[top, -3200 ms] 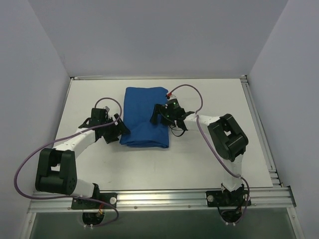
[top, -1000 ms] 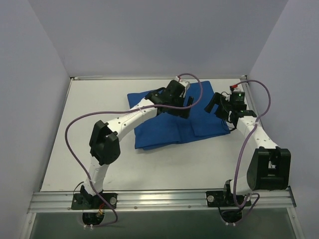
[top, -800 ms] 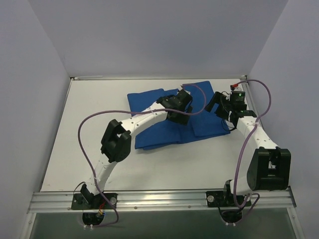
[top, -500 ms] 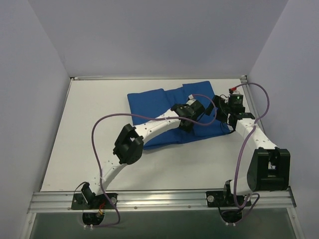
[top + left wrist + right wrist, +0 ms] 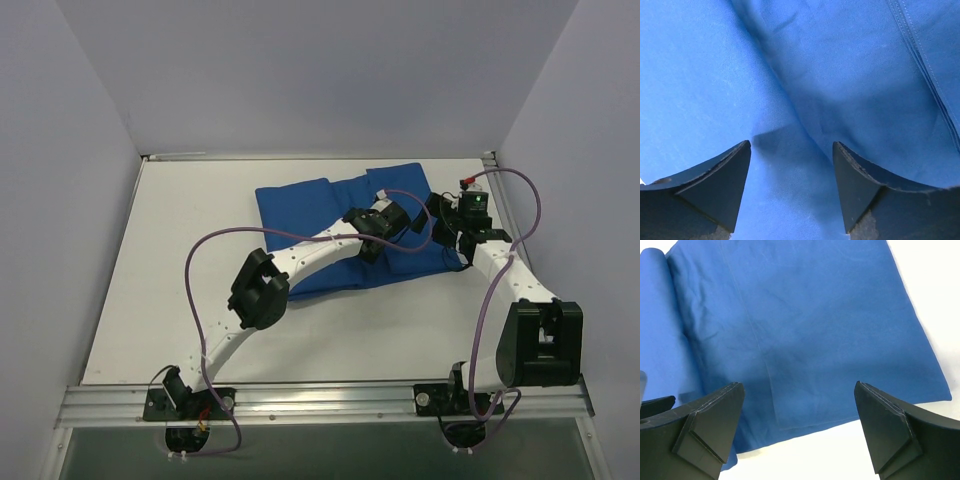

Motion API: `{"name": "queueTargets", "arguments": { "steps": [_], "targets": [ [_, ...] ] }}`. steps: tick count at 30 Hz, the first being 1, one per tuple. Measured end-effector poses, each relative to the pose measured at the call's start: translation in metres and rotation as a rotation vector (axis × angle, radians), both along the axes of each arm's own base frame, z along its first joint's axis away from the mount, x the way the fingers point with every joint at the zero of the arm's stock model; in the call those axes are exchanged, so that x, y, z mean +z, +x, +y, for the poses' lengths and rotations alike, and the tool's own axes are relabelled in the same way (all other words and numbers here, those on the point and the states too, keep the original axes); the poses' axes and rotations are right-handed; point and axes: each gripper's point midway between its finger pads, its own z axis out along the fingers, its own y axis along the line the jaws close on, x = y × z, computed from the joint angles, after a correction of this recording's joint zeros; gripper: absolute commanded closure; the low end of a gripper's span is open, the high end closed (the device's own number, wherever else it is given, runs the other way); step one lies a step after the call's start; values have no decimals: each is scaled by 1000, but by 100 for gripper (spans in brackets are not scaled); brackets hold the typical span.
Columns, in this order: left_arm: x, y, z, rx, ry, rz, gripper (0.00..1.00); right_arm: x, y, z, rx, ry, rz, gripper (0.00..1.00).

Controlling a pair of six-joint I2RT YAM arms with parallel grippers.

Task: Open and lay out the surgical kit
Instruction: Open the surgical kit at the center of the board.

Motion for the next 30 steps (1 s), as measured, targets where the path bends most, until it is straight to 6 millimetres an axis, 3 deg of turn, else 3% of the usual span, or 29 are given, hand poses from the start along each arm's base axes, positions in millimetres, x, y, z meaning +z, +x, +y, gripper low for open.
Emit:
{"name": "queueTargets", "arguments": {
  "steps": [2,3,6,9,12,14,16,20,26,30],
  "targets": [
    [0,0,1,1,3,-2,39,-2,-1,0,0,1,5,1],
    [0,0,1,3,2,-3,54,-3,-2,0,0,1,5,1],
    [-3,0,1,1,7,0,67,-3,-2,0,-1,1,5,1],
    [-9,-2,3,-7,23,8,68,-3,-2,0,-1,1,4,1],
    [-10,-2,4,-10,27,8,53,-1,-2,0,-1,1,-2,1],
    [-10,-1,4,-11,27,7,51,1,-2,0,-1,1,-9,1],
    [-11,-2,3,-12,26,7,58,2,-2,0,-3,3,-10,1],
    [-14,-1,5,-13,35,6,98,2,-2,0,-4,4,-10,1],
    [-6,-2,6,-18,17,1,98,2,-2,0,-3,4,-11,1],
    [28,-2,14,-13,-71,-12,98,2,-2,0,-3,5,-11,1]
  ]
}}
